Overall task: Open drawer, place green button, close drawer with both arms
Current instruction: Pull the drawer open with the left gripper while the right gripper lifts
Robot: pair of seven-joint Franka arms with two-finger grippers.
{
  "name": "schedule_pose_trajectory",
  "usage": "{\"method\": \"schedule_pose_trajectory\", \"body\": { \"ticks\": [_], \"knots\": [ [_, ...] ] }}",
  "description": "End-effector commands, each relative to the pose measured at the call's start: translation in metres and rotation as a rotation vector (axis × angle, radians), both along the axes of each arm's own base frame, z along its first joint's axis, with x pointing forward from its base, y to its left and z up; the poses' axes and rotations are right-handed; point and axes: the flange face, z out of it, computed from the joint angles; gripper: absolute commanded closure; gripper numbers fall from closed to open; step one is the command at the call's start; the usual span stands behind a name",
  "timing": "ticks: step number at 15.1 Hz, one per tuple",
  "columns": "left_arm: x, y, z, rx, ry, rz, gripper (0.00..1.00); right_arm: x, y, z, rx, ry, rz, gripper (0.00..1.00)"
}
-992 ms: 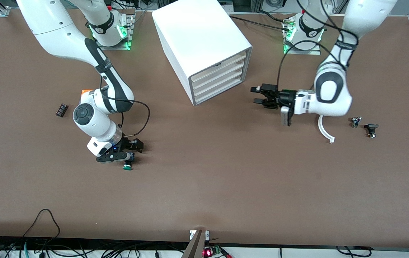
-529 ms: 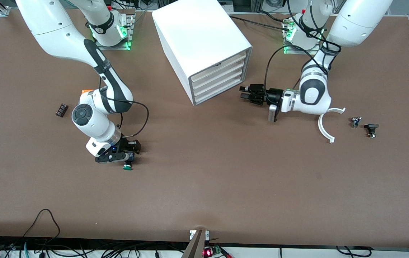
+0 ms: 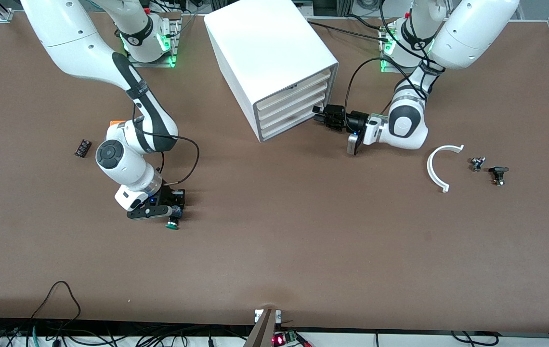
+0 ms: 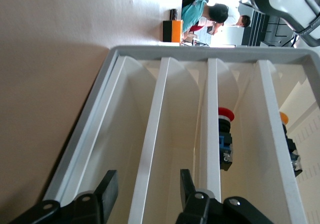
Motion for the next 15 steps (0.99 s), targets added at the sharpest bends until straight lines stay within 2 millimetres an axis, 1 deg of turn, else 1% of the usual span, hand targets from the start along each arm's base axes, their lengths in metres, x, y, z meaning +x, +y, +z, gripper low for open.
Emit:
{"method": "schedule_pose_trajectory", "body": {
  "ticks": [1,2,3,5,8,9,10,11,13,14,15],
  "knots": [
    [-0.016,-0.005,-0.002,-0.021,0.007,0.012,0.43,0.009,0.003,0.01,0.016,-0.003,-0.017,1.0],
    [-0.019,-0.006,-0.003,-0.024,0.008,0.007,0.5,0.012,0.005,0.017,0.014,0.021,-0.031,1.0],
    [-0.021,-0.008,-0.003,-0.028,0.0,0.0,0.54,0.018,0.009,0.028,0.012,0.052,-0.045,1.0],
    [-0.027,-0.014,-0.008,-0.03,0.011,-0.015,0.54,0.026,0.012,0.053,0.009,0.102,-0.088,1.0],
    [-0.028,-0.016,-0.008,-0.03,0.01,-0.02,0.57,0.036,0.015,0.09,0.008,0.144,-0.155,1.0],
    [-0.029,-0.016,-0.008,-0.027,0.009,-0.021,0.57,0.037,0.016,0.098,0.007,0.165,-0.19,1.0],
    [-0.031,-0.019,-0.009,-0.033,0.003,-0.032,0.63,0.038,0.019,0.114,0.008,0.166,-0.226,1.0],
    [-0.035,-0.023,-0.01,-0.039,-0.014,-0.045,0.69,0.038,0.024,0.123,0.003,0.179,-0.256,1.0],
    [-0.036,-0.024,-0.012,-0.039,-0.022,-0.049,0.87,0.043,0.03,0.155,0.006,0.205,-0.339,1.0],
    [-0.036,-0.024,-0.012,-0.039,-0.022,-0.049,0.99,0.044,0.036,0.169,0.012,0.227,-0.395,1.0],
    [-0.035,-0.024,-0.011,-0.04,-0.024,-0.049,1.0,0.043,0.047,0.182,0.009,0.245,-0.447,1.0]
  ]
}}
